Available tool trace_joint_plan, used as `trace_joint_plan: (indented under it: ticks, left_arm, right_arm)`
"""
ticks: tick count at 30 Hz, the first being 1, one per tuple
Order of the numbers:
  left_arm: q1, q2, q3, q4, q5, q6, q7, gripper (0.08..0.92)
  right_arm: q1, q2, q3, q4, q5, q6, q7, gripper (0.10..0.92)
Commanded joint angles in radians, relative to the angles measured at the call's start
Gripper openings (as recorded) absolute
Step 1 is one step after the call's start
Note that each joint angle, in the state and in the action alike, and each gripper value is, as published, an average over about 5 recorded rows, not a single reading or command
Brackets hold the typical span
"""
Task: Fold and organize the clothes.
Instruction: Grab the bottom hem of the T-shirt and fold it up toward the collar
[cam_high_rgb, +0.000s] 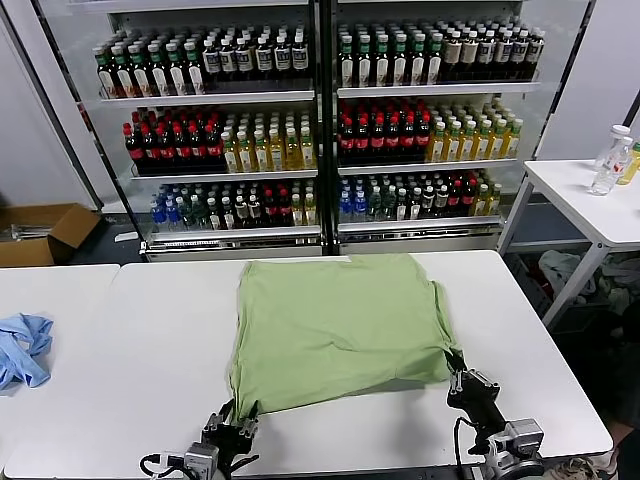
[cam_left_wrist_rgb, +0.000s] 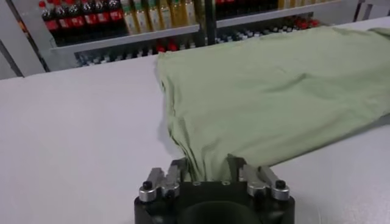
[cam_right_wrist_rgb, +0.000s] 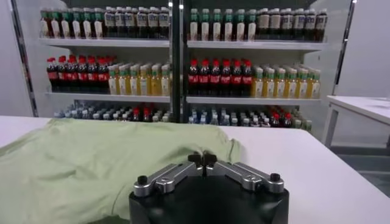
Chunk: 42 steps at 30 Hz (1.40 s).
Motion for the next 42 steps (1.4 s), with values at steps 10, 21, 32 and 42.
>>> trace_joint_plan:
  ticks: [10,21,32,42]
  left_arm:
    - [-0.069,0.053,-0.120,-0.043,-0.253,-0.045,0.049,0.120]
    - [-0.239,0.086,-0.127,0.005,-0.325,-0.053,0.060,0.084]
    - [-0.439,0.019,-0.031,0.227,-0.199,-0.032,0.035,0.084]
    - [-0.530,0.001,0.023,0.390,-0.058,-0.037,0.028,0.084]
  right_arm:
    - [0.025,-0.021,0.012,-0.005,0.010,0.012,-0.011,0.106]
    - [0.207,-0.097,-0.016,-0.098,0.066,0.001,-0.011,0.106]
    - [0.401,-0.119,-0.130,-0.312,0.031,-0.026,-0.013,0.106]
    - [0.453,-0.075,-0.208,-0.404,-0.052,-0.065,-0.013,0.114]
